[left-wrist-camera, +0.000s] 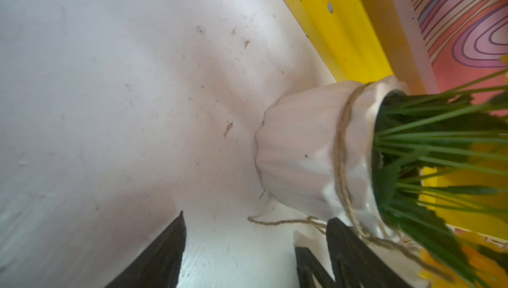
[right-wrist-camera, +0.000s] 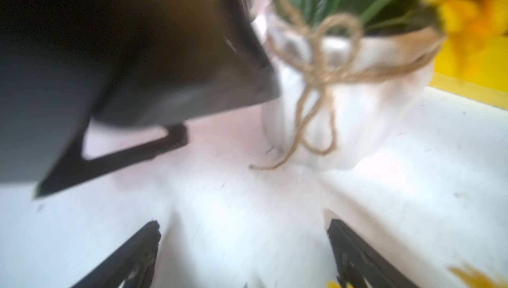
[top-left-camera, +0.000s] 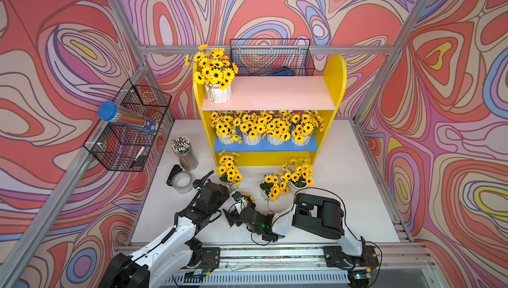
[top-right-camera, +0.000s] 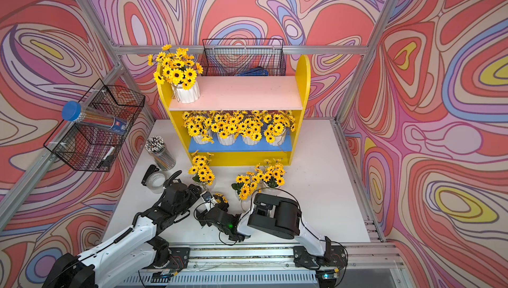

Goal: Take the sunflower pots off the shelves
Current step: Place the sunflower pot at the center of the board.

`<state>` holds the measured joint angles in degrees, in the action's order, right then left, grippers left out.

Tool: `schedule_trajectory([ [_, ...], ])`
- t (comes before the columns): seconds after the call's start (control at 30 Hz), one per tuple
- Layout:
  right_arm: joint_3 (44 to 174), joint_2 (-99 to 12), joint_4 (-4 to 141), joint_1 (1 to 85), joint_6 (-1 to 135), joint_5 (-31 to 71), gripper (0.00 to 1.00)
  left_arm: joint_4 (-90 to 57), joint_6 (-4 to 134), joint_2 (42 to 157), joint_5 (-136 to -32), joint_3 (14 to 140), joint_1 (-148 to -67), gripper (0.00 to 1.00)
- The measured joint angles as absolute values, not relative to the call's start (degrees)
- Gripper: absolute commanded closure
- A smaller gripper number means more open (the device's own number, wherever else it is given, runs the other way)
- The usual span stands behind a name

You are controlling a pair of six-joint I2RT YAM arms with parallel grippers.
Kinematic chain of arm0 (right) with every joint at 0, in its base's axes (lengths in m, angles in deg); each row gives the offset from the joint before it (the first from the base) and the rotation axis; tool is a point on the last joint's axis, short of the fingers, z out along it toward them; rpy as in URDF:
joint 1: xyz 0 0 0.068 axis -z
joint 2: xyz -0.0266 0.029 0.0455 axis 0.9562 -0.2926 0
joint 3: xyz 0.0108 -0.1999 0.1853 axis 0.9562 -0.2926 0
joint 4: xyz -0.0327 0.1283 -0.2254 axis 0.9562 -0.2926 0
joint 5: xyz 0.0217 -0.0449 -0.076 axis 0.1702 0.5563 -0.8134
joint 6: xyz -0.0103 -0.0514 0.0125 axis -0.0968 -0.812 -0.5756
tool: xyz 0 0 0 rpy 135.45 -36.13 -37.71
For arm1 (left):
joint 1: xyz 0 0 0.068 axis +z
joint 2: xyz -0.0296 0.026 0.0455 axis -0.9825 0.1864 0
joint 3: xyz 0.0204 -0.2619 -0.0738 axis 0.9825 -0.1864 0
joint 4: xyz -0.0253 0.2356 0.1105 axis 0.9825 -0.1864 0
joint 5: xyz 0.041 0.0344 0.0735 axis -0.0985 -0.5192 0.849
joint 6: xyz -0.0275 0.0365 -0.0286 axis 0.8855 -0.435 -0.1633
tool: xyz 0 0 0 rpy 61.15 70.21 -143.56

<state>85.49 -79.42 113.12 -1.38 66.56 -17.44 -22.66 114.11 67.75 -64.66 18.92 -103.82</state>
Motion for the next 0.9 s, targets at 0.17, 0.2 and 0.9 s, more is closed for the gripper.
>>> schedule_trajectory([
  [0.17,82.10,-76.20,111.53,-2.26,68.36,-17.66,0.02,-22.09,114.07,67.45,-64.88,19.29,-104.03,0.18],
  [0.2,81.29,-75.22,110.70,-2.39,68.79,-17.64,0.02,-22.42,113.91,67.03,-64.91,19.33,-104.03,0.18],
  [0.9,89.35,-44.88,83.66,-6.23,62.21,-19.50,0.02,-57.13,108.71,38.05,-61.25,35.66,-104.03,0.01],
])
